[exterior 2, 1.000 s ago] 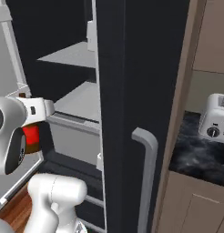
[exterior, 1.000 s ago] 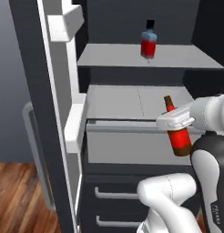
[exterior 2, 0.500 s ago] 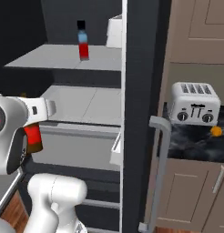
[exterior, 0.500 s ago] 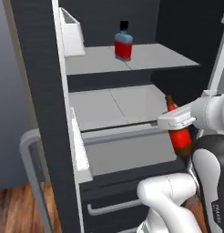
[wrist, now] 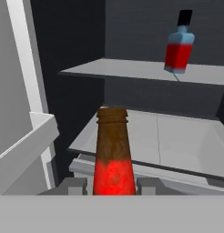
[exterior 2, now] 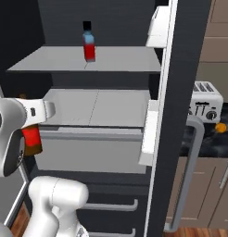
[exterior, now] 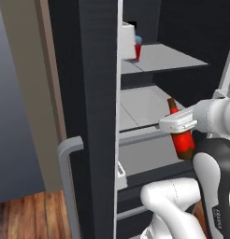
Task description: Place the liquor and beer on the top shelf of the fridge to keep them out of children's reach, and place the orange on lower shelves for easy access.
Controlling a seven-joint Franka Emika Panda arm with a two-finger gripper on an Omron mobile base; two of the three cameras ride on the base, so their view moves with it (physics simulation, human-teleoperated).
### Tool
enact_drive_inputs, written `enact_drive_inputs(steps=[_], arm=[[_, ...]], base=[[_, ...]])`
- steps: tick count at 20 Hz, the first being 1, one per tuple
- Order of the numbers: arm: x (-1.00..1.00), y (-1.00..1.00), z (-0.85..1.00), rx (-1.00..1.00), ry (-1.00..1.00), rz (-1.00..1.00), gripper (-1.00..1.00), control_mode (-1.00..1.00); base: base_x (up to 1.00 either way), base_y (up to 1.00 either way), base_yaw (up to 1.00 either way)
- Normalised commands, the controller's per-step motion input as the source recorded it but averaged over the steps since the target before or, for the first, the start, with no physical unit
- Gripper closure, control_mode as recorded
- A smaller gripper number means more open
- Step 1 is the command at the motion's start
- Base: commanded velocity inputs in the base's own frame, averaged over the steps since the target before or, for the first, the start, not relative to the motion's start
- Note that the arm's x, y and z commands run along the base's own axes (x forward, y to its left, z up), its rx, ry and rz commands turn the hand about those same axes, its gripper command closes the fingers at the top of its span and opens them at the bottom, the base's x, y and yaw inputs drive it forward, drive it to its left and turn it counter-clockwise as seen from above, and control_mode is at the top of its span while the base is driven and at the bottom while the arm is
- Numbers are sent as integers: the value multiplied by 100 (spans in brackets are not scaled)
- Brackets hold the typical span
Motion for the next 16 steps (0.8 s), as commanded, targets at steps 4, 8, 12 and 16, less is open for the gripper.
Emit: enact_drive_inputs(steps=[4,8,12,16], arm=[[0,0,0,0,0,0,100,100],[0,0,0,0,0,0,100,100],[25,-2,0,0,-2,0,100,-100],[19,-24,3,0,-8,0,100,-100]], base=[[53,0,-18],[52,0,-9],[11,0,0],[0,0,0]])
